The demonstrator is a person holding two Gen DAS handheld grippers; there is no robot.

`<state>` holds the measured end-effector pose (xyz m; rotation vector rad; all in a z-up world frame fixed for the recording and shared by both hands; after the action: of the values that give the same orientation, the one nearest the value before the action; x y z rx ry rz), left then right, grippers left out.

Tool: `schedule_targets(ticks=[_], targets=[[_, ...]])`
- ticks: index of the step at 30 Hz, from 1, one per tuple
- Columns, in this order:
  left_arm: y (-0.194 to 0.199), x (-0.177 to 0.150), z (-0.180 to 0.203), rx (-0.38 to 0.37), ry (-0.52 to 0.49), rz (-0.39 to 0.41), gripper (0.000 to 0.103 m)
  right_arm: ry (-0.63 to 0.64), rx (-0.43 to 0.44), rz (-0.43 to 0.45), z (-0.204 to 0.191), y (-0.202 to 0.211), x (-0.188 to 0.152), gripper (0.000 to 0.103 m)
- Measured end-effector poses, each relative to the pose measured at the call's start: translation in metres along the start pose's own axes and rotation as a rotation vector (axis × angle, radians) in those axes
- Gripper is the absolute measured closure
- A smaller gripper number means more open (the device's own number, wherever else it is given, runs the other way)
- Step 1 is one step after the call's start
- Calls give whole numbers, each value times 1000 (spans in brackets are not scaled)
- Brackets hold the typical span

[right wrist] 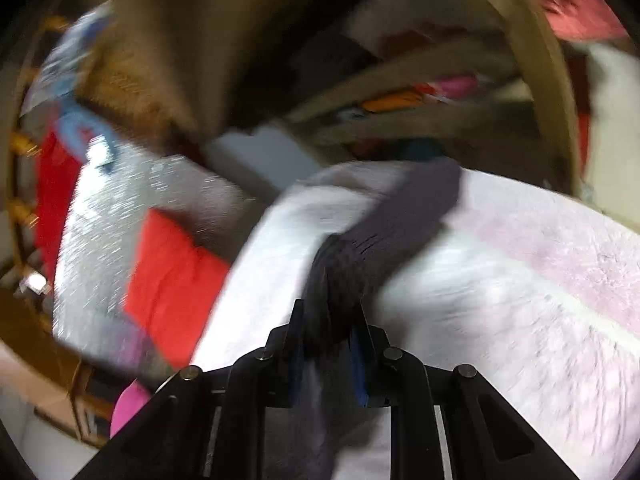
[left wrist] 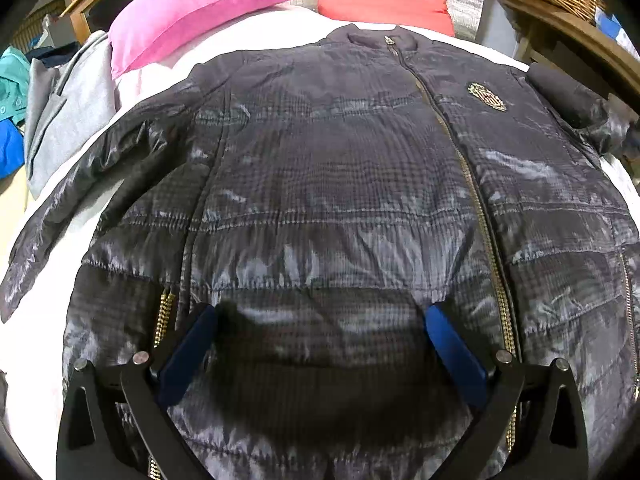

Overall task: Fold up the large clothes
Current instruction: 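Grasp the black jacket sleeve cuff with the right gripper, then fold the held sleeve across the jacket body with the right gripper and release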

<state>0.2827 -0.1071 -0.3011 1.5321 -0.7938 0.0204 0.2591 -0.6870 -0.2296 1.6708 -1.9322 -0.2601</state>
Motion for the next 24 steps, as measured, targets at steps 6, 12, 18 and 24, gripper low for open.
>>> schedule_targets(ticks=[6,12,18,24], targets=[[22,-10,-18,-18,29,-15,0,213,121,-61,-98,39,-61,86],[71,-24,-44,63,18,105,0,249,167,-116,-143,50,-104,86],[88,-23,-57,88,4,165,0,42,82,-217,-71,61,-91,4],[72,-7,-37,87,-45,147,0,-295,63,-180,31,42,-35,4]])
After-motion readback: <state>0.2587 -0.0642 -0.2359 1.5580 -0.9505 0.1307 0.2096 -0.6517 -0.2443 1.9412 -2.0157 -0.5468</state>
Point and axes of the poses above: each gripper's, at about its wrist camera, not at the fingertips, and y roughly against the way its jaws point, z to its right, x to its top, the point moved 1 cm from there along -y, roughly the way its jaws point, and after that the axes turned 13 degrees about -y, right-handed, at the moved point
